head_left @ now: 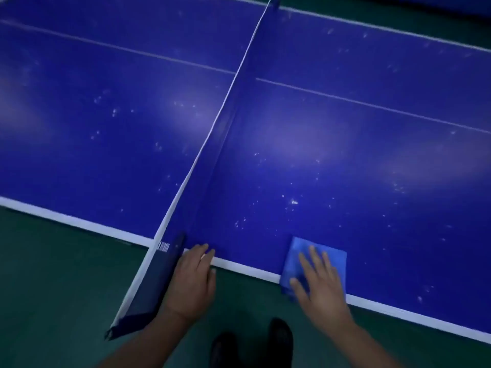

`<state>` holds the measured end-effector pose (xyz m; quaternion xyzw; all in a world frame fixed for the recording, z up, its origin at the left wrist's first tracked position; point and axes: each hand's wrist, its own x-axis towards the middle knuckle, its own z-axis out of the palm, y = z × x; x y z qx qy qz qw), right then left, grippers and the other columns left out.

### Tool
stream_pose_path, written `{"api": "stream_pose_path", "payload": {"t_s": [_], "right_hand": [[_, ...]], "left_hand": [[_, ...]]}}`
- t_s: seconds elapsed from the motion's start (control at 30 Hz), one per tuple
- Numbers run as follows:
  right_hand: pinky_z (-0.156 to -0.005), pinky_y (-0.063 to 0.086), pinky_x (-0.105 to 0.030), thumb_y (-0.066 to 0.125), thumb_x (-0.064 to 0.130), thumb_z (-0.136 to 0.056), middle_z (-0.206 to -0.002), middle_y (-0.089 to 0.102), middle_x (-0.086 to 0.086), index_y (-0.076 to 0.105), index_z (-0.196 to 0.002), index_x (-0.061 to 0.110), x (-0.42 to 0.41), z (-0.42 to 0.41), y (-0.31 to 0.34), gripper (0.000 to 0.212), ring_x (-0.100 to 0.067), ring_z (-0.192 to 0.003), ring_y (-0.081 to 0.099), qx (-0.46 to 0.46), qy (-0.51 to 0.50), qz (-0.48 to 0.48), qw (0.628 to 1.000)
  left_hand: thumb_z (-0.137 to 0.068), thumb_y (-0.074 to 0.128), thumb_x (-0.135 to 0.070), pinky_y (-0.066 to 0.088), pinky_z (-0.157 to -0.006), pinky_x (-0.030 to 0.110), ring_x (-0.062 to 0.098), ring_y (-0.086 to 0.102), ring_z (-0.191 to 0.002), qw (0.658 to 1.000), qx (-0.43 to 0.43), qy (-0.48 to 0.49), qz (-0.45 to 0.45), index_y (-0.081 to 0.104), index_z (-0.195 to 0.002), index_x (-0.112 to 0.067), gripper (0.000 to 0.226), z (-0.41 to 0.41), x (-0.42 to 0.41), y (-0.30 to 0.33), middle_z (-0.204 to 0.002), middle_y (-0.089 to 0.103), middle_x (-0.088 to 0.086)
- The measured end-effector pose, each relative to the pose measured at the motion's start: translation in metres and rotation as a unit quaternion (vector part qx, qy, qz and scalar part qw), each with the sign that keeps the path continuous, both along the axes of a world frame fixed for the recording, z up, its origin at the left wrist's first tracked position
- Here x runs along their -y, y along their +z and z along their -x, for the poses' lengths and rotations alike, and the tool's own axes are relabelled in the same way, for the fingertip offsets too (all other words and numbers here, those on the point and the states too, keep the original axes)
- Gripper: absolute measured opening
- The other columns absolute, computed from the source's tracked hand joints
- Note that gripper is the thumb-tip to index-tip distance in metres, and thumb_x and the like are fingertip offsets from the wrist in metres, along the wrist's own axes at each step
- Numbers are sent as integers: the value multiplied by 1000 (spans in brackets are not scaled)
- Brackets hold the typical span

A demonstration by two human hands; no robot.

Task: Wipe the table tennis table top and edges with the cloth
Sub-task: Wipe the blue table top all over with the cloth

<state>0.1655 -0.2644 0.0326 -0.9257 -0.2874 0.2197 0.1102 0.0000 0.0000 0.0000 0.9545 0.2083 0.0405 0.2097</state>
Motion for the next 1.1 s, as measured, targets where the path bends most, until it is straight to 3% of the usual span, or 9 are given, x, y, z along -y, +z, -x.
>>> {"api": "stream_pose_path", "payload": {"t_s": [0.07, 0.23, 0.37, 0.57, 0.63, 0.77, 0.9, 0.97, 1.1], "right_hand": [[-122, -9, -39, -6, 78, -82, -163, -20, 11, -7, -154, 34, -2, -18, -20, 85, -15, -149, -25, 17, -14, 48, 999], [-122, 5, -50, 11, 63, -103, -163, 30, -10, 27, -157, 17, -2, -33, -55, 73, -38, -151, 19, 97, 40, 98, 990], [-124, 5, -52, 11, 63, -100, -168, 17, -4, 19, -160, 21, -15, -92, -57, 73, -33, -155, 9, 128, 55, 82, 987], [-123, -1, -58, 6, 63, -94, -170, 0, -4, 7, -162, 31, -100, -165, -60, 75, -33, -155, -4, 124, -90, 60, 986], [-123, 0, -59, 7, 62, -94, -170, 4, -5, 11, -161, 33, -126, -138, -63, 73, -37, -155, 0, 136, -44, 56, 988], [-122, 7, -61, 21, 60, -101, -168, 17, -6, 21, -159, 32, -143, -51, -65, 64, -40, -154, 11, 160, 185, -2, 970], [-117, 20, -65, 28, 58, -102, -165, 28, -4, 36, -156, 31, -120, -90, -69, 60, -38, -152, 22, 167, 310, -22, 936], [-117, 19, -66, 24, 58, -101, -165, 27, -6, 33, -156, 31, -117, -138, -69, 62, -40, -151, 22, 197, 237, 8, 951], [-122, -1, -61, 16, 60, -103, -170, 1, -1, 9, -162, 34, -153, -165, -64, 65, -34, -155, -5, 138, -19, 43, 989]], "left_hand": [[-97, 39, -30, 31, -115, 52, 38, 50, -133, 1000, -13, 7, -15, 58, -135, -2, 51, -11, -3, -11, -144, 53, 18], [-106, 20, -47, 8, -125, 39, 31, 30, -147, 998, -32, 34, -33, 46, -146, -1, 66, -24, -12, -37, -156, 39, 16], [-106, 22, -48, 8, -126, 41, 34, 27, -148, 997, -6, 38, -63, 45, -146, 3, 68, -22, -14, -43, -156, 39, 20], [-106, 21, -47, 9, -126, 45, 36, 26, -149, 994, 4, 68, -91, 42, -147, 3, 68, -25, -18, -36, -157, 36, 23], [-107, 19, -48, 9, -126, 42, 34, 26, -149, 994, -14, 66, -89, 41, -147, 2, 69, -26, -18, -38, -157, 35, 22], [-107, 20, -47, 12, -126, 41, 34, 30, -148, 994, -19, 61, -84, 42, -147, 2, 67, -26, -16, -38, -158, 36, 19], [-104, 31, -41, 17, -124, 45, 35, 30, -148, 994, -18, 77, -82, 42, -147, 3, 63, -21, -11, -36, -158, 36, 19], [-102, 33, -39, 17, -124, 47, 35, 28, -149, 993, -27, 81, -87, 42, -147, 4, 63, -17, -11, -34, -157, 36, 20], [-101, 34, -40, 16, -124, 45, 34, 26, -150, 992, -43, 72, -98, 42, -147, 5, 64, -9, -14, -32, -157, 37, 21]]}}
